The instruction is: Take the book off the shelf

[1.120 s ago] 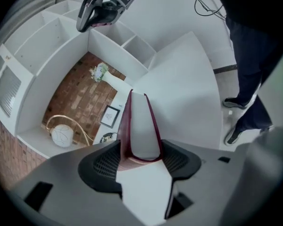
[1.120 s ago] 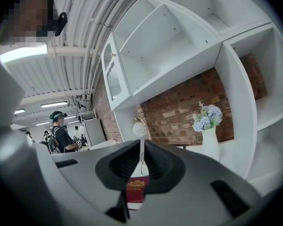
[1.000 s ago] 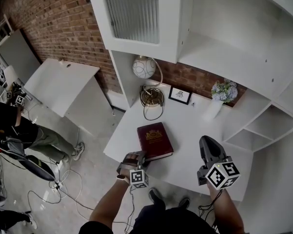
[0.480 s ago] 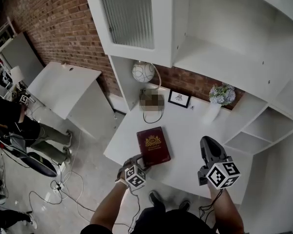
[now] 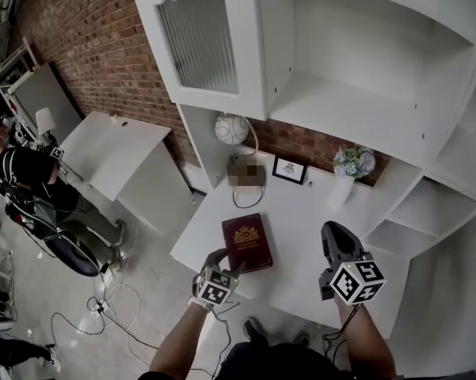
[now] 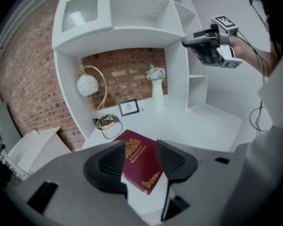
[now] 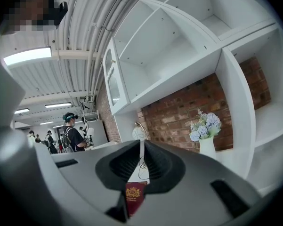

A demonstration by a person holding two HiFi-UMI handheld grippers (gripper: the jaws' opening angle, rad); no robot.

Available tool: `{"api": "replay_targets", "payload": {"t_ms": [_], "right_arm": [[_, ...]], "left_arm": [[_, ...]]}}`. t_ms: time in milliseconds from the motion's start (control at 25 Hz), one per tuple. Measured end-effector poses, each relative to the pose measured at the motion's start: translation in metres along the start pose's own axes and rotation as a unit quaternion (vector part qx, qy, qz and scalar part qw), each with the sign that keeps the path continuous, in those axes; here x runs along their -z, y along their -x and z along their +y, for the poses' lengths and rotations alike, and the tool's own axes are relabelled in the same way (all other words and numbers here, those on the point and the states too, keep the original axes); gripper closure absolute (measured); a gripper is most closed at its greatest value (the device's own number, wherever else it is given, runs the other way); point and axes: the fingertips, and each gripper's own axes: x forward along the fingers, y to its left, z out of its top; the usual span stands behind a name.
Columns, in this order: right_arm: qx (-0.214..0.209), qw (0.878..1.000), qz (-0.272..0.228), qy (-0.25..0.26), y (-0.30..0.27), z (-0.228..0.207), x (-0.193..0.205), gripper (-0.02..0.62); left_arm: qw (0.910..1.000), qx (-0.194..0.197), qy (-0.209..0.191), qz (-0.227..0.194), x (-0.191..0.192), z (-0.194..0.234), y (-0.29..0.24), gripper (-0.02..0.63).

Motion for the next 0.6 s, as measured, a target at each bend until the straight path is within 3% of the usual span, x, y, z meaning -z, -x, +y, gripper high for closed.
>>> {"api": "replay_targets", "payload": {"t_ms": [80,200,400,600], "right_arm": [[-0.003,1.000,0.001,0.012,0.000,0.001,-0.004,0.571],[-0.012,1.000,-0.006,0.027,0.001,0.004,-0.014,0.572],[-0.031,0.998,-0.028,0.053,0.005,0.015,-0.031,0.572],[-0.045,0.994,-0.050,0.084,0.011,0.028,-0.050,0.572]], "left_arm": [[0.9976,-0.032,0.050,-0.036,-0.026,0.012,0.011,0.439],[0.9874,-0.056,0.109,-0.100,-0.073,0.022,0.035,0.471],[0.9751,-0.082,0.100,-0.180,-0.141,0.018,0.077,0.489],[0.9610,-0.118,0.077,-0.238,-0.184,0.016,0.120,0.503]]}}
